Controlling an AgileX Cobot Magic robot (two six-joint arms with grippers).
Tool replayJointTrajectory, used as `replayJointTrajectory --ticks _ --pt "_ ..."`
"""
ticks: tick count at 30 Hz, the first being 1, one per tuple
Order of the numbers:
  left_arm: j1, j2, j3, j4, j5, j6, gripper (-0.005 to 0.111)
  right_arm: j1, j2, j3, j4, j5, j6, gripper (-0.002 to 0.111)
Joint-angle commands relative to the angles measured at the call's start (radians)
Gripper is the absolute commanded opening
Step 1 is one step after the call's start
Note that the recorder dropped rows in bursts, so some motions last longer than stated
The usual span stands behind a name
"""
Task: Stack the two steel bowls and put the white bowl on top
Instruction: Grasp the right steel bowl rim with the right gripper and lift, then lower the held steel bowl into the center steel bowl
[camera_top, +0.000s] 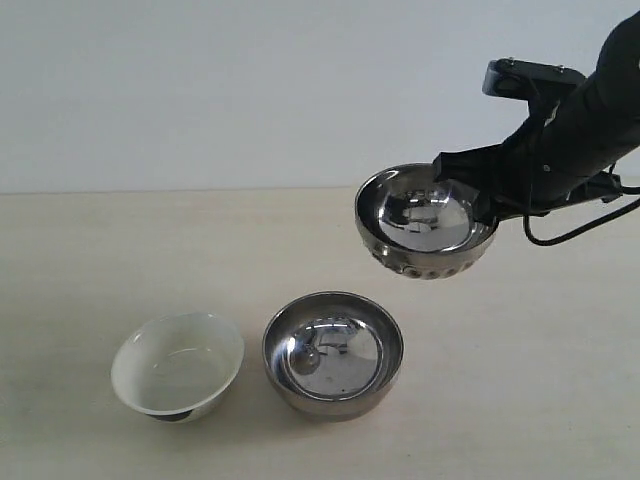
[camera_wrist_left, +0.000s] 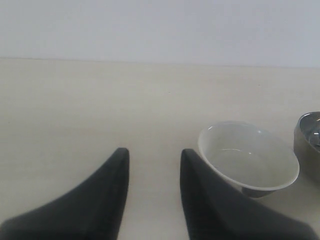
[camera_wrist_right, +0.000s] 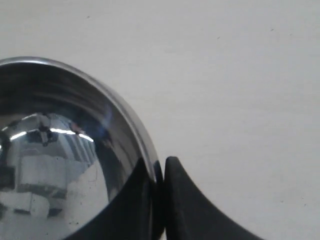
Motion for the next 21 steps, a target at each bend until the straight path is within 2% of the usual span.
replayJointTrajectory --ticks 1,12,21 --pt "0.003 -0.003 0.004 -0.001 -0.007 0.003 0.032 0.013 -0.015 0.0 0.094 0.094 -0.142 0.0" --pt "0.003 -0.003 0.004 -0.001 -0.007 0.003 0.032 0.191 -0.013 0.0 0.094 0.107 -0.161 0.0" --pt "0.003 -0.003 0.004 -0.001 -0.007 0.003 0.032 0.239 0.059 0.0 0.094 0.063 -0.154 0.0"
